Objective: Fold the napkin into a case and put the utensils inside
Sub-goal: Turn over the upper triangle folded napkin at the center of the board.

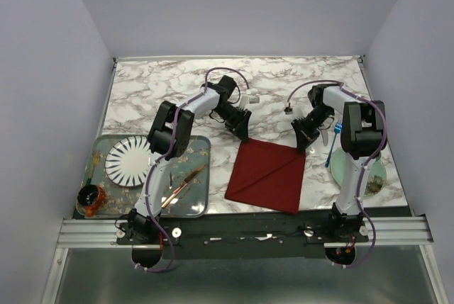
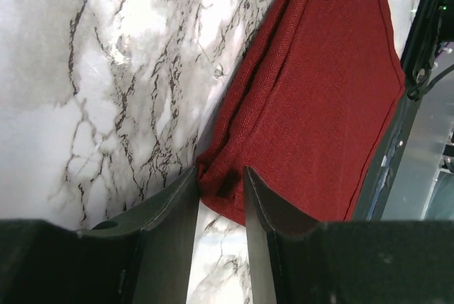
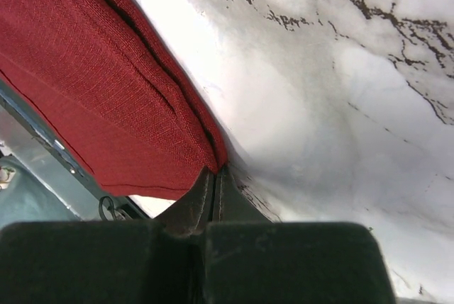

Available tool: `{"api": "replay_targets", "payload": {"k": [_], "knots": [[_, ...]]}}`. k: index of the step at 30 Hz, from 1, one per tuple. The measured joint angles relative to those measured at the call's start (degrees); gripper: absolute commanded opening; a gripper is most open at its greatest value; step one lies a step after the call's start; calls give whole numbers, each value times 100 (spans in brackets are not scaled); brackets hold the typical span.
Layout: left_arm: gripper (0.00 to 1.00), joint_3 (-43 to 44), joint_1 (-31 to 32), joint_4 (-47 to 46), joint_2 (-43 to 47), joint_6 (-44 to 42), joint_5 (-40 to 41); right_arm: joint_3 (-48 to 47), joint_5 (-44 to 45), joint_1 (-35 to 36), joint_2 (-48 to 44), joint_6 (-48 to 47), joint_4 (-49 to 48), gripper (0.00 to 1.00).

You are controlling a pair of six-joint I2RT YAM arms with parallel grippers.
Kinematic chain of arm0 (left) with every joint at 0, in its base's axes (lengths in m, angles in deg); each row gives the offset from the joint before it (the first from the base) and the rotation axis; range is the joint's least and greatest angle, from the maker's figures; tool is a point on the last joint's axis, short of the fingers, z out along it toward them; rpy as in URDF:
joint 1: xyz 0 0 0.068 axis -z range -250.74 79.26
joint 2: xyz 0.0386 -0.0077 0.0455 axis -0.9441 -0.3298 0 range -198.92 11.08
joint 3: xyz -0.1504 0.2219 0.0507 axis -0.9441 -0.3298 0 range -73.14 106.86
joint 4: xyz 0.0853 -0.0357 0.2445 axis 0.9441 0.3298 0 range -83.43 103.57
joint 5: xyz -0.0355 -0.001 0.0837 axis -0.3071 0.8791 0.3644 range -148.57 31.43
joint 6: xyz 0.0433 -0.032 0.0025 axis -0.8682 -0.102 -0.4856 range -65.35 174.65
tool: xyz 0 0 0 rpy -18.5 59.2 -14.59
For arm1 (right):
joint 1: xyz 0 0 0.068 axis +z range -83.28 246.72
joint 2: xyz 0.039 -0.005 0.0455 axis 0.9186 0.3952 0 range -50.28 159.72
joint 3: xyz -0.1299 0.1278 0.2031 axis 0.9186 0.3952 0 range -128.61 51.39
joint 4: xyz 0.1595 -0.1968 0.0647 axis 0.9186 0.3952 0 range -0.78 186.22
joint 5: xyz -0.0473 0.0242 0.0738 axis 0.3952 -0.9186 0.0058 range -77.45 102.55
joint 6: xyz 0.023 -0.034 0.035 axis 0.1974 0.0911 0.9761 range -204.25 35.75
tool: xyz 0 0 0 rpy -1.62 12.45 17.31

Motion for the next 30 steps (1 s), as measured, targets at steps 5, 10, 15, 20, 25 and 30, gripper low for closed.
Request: {"api": "replay_targets", "payload": {"k": [5,10,15,20,25,30], "knots": [[34,0,2,44,-39,-20,-87,-24,31,0,0,-74,2,1],[19,-9,2,76,-111,2,-225,-68,44,0,0,-118,0,1],[0,-13,9,138,-146,26,-326,-107,44,28,-4,-179,-2,1],[0,-24,9,133,-138,48,-337,-107,63,37,-92,-238,-2,1],[0,-59,-22,85,37,22,-151,-291,125,46,-483,-297,-26,1],[0,367,-94,131,468,-232,195,-695,227,72,-1126,-361,-166,1]]}}
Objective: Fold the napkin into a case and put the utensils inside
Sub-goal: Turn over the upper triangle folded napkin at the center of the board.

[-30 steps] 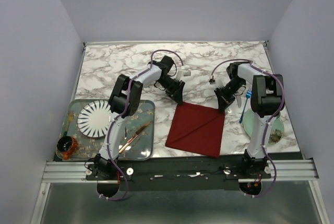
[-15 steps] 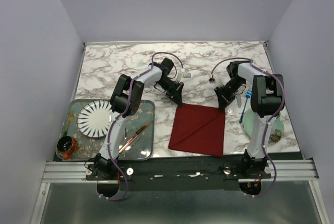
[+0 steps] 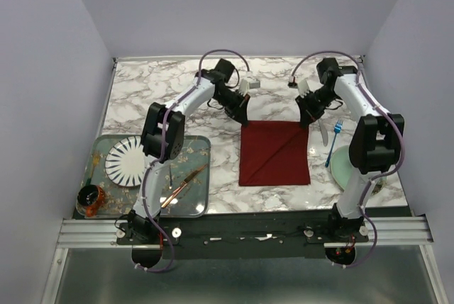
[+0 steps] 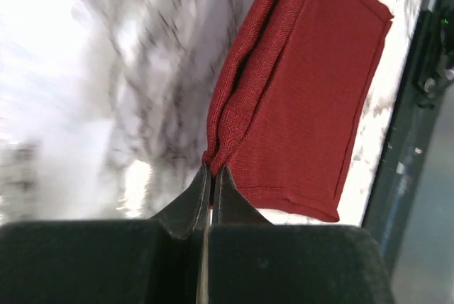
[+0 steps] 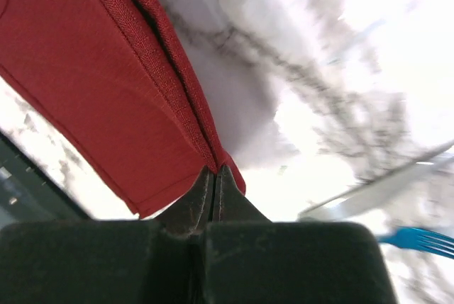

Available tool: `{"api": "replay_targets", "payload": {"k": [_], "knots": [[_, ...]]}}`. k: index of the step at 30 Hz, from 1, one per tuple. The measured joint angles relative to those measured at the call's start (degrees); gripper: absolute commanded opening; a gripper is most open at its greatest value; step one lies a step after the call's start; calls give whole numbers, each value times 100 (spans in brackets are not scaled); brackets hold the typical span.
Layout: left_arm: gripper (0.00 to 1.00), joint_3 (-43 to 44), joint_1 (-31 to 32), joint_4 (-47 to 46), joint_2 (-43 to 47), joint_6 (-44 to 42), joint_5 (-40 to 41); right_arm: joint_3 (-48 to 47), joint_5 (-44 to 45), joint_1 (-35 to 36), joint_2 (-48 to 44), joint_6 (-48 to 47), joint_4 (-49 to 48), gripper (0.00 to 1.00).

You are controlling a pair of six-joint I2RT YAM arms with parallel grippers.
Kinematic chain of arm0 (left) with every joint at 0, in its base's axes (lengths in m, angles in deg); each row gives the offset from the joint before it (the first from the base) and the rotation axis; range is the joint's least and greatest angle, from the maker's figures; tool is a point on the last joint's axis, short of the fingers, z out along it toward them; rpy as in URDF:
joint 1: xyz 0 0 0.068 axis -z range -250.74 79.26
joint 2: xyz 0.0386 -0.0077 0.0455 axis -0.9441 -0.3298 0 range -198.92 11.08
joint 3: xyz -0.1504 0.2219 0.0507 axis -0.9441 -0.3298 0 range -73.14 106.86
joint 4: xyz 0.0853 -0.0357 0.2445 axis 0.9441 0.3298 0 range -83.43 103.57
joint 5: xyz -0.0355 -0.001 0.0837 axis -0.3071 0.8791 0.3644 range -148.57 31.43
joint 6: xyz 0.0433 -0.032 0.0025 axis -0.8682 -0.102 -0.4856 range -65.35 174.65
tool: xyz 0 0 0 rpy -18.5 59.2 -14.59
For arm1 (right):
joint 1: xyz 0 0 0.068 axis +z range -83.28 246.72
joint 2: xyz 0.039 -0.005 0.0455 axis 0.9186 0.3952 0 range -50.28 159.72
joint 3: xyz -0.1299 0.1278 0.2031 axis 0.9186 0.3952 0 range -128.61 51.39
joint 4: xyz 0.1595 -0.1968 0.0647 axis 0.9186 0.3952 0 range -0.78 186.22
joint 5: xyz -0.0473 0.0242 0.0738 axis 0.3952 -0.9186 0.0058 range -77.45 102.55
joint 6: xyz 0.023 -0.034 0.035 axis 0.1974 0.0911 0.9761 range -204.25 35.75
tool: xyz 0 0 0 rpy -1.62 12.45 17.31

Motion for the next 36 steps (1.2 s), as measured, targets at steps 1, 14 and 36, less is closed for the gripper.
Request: {"api": "replay_targets", "payload": {"k": [1,14,36], "knots": [[0,170,-24,-17,105,-74,120,-101,13,0,-81,-13,-37,1],[0,1720,-437,-1665,616,-988,1073,-2485,369,28,-63,-22,-1716,1],[0,-4044,332,-2828,2983,-2361,887,4306,459,874,-3475,-1764,-4310,1]]}}
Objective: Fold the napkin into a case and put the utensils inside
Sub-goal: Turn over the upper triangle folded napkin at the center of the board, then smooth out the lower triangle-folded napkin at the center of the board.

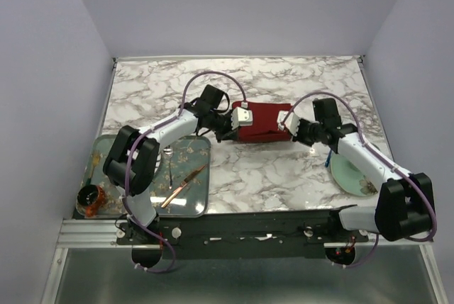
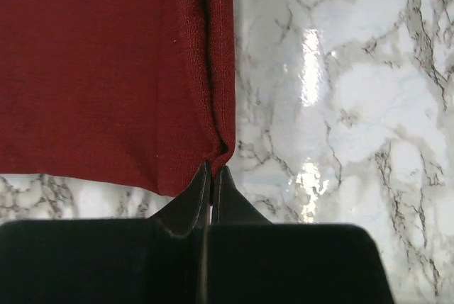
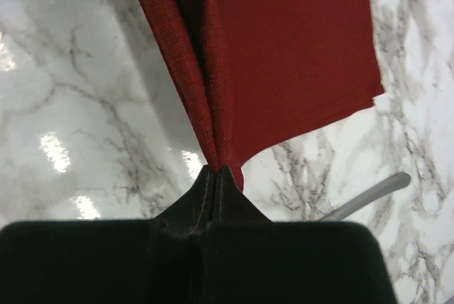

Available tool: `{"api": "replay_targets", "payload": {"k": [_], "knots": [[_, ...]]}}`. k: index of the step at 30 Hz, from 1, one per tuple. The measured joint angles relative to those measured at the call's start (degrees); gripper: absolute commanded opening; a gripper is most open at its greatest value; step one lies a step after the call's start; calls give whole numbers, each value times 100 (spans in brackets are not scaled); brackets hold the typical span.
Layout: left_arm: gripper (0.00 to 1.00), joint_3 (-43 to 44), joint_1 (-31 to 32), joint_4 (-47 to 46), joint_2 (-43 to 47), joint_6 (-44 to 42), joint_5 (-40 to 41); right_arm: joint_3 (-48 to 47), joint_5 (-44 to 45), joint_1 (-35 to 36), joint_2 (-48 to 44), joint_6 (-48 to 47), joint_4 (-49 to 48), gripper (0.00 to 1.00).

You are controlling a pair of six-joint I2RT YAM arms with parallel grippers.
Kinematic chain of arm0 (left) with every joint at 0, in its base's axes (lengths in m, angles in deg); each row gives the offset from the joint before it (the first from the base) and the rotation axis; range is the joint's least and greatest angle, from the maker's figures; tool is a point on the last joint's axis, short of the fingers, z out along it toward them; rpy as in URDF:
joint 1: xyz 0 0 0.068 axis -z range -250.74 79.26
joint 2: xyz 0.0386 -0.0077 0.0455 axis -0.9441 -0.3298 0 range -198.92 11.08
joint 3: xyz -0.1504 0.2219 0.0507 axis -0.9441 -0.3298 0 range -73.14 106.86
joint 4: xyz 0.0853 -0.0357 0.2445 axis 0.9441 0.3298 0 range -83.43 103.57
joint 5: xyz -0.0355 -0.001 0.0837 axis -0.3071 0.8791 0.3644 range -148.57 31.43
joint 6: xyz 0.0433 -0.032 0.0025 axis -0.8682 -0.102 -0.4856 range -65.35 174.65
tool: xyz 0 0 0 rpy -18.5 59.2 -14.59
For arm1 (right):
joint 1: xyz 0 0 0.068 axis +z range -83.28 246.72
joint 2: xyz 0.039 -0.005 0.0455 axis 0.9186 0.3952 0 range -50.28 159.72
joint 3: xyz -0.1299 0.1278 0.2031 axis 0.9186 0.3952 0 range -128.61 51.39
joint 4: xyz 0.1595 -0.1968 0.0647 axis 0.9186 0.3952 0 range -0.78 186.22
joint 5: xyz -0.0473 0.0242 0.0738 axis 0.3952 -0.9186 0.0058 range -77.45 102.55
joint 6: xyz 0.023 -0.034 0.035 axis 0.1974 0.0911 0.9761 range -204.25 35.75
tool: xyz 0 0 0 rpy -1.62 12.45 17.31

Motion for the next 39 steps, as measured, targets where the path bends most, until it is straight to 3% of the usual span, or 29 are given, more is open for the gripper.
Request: {"api": "replay_targets", "payload": {"k": [11,12,13,14,16,17,19,25,29,34,39], "knots": [[0,-476,481,376,44,-271,205,1189,199,619,-490,-501,-140,4],[0,-487,568,420,44,-310,256,1241,221,658,-549,-555,-127,11],[22,-492,645,479,44,-367,315,1281,240,702,-612,-610,-105,22],[38,-494,708,518,44,-402,356,1298,254,734,-658,-654,-85,58],[61,-498,813,645,46,-520,450,1303,280,785,-763,-710,20,75],[63,-498,859,728,48,-522,472,1303,273,791,-780,-761,52,77],[68,-470,896,984,81,-581,496,1226,282,815,-883,-763,350,77],[68,245,350,1609,289,-44,282,66,254,802,-999,-57,1482,73],[67,1182,-216,1537,227,892,254,-706,125,745,-767,658,1821,62],[45,2031,-444,1088,-426,2411,420,-1482,-101,505,492,1709,2201,54],[37,2201,-442,855,-1261,3523,610,-1928,-310,249,1591,2420,2640,53]]}}
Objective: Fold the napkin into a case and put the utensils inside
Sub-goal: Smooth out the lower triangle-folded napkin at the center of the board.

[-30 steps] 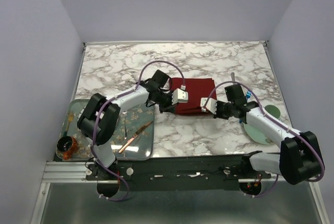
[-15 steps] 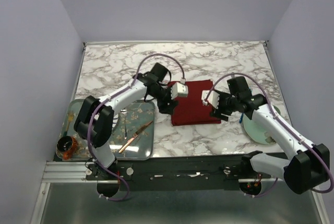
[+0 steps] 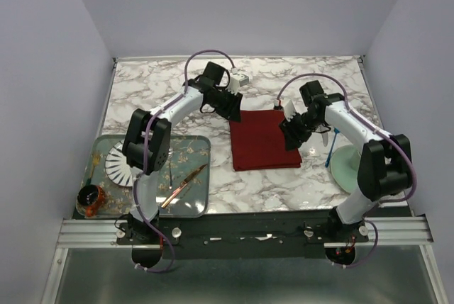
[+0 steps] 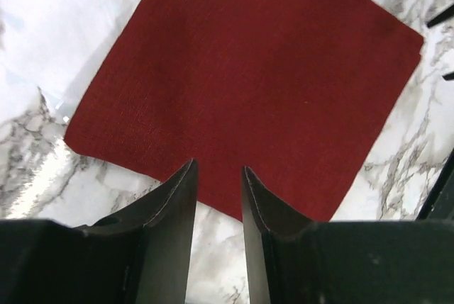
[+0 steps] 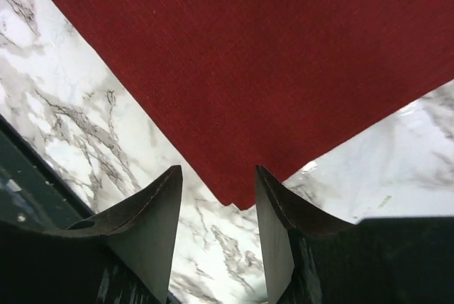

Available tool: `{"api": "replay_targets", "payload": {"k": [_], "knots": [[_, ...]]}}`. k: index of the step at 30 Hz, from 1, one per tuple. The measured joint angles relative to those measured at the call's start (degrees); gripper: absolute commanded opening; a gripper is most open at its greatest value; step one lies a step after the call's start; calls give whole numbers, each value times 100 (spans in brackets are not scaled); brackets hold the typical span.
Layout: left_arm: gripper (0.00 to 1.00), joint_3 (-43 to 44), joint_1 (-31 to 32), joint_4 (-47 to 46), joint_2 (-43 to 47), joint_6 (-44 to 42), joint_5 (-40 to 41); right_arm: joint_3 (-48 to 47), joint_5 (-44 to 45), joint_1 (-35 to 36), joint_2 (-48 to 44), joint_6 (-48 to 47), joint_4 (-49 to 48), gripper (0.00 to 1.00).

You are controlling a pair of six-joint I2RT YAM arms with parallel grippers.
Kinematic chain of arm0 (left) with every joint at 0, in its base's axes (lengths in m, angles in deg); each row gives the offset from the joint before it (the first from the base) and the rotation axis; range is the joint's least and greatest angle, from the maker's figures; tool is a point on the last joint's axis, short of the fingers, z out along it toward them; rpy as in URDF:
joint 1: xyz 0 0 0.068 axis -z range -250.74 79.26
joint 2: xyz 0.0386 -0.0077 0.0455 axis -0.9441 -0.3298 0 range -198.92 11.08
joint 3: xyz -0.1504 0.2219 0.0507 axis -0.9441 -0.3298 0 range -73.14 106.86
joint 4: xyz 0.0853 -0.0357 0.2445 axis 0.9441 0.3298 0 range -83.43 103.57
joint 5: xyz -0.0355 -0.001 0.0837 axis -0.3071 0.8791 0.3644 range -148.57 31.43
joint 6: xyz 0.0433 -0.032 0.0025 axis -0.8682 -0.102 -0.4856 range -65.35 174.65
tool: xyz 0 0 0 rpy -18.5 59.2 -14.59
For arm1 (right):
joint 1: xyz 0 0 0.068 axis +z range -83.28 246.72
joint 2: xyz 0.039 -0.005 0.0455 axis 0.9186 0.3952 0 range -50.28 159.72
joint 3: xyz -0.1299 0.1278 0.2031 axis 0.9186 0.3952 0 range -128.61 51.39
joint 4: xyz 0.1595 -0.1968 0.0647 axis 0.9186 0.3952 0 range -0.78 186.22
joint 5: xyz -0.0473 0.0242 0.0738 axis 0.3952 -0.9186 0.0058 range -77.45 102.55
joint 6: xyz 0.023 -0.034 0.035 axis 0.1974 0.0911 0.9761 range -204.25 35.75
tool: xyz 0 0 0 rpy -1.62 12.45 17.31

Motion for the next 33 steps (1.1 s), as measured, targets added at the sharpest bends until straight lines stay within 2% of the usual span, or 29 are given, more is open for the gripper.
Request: {"api": "replay_targets", "payload": {"k": [5,9,12,16,17,20,24,28,33], "knots": [[31,11,0,-11,-597,538,203,-55,-48,-87,671,448,343,50],[25,22,0,153,-826,634,385,-94,-28,-87,1217,691,446,49],[24,-59,0,269,-876,610,446,-293,57,-87,1609,767,553,50],[37,-411,0,354,-713,422,452,-708,94,-90,1897,791,673,55],[46,-562,0,363,-592,306,457,-752,66,-98,1867,811,699,56],[56,-1021,2,321,-85,44,470,-780,-210,-223,1534,944,870,60],[61,-1611,146,188,1019,-518,511,-721,-479,-656,890,1196,1086,60],[63,-1893,820,-92,1768,-1178,645,-551,-466,-1226,737,1419,1134,60],[62,-2406,1620,-258,1786,-1587,848,-446,-417,-1338,1110,1744,1110,59]]}}
